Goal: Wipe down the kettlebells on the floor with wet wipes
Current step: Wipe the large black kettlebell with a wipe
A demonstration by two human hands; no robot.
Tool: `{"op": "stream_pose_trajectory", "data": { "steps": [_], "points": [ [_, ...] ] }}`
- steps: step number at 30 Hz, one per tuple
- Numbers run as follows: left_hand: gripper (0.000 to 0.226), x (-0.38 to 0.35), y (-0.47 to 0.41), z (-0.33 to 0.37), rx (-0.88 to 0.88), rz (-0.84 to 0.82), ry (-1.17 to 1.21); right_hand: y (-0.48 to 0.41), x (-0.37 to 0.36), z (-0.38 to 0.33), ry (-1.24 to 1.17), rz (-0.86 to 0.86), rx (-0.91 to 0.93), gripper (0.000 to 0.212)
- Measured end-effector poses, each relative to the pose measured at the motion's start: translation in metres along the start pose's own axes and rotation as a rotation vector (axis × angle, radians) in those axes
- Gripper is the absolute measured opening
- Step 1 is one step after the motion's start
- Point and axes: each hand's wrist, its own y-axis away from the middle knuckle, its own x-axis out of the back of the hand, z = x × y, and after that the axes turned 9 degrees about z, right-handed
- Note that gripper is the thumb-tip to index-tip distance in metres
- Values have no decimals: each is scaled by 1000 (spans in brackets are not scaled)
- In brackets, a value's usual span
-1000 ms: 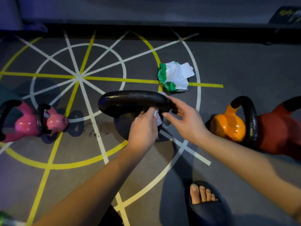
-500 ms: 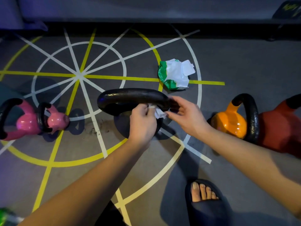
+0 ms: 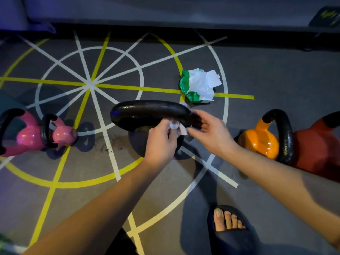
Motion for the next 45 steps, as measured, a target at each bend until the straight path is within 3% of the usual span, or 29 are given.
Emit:
{"op": "stream_pose_trajectory", "data": {
  "steps": [4,7,9,13,15,18,23,26,30,35,39,41,45],
  "points": [
    [27,1,-3,8,-310,-67,-687,0,-5,-1,-28,-11,-17,51],
    [28,2,-2,-1,-504,8,-836,2,-6,0,-30,-23,-34,51],
    [34,-2,-1,-8,-514,32,-834,3,-6,-1,-23,-24,-31,50],
    [37,-7,4,5,-161,-108,-550,6,-5,-5,-47,-21,-43,50],
    [18,-7,7,6,-32,6,-184,7,-5,-7,-64,-31,-47,50],
    [18,-12,13,8,228,102,333,7,-5,-7,-96,-33,-46,51],
    [22,-4,12,29,636,46,1110,8,-8,-5,-114,-14,-39,52],
    [27,15,9,32,826,12,1422,7,-9,-3,-123,-13,-49,51],
    [27,32,4,27,914,78,1526,8,-8,-3,-140,-26,-83,52],
    [45,14,14,29,693,-54,1364,10,-6,-7,-53,-15,-58,53],
    [37,4,17,27,580,-80,1137,11,-4,-11,-38,-5,-50,61],
    [37,5,14,26,607,-69,1111,11,-5,-12,-31,-7,-51,64],
    [46,23,11,25,778,-102,1338,10,-6,-11,-64,-12,-47,61]
  ]
}}
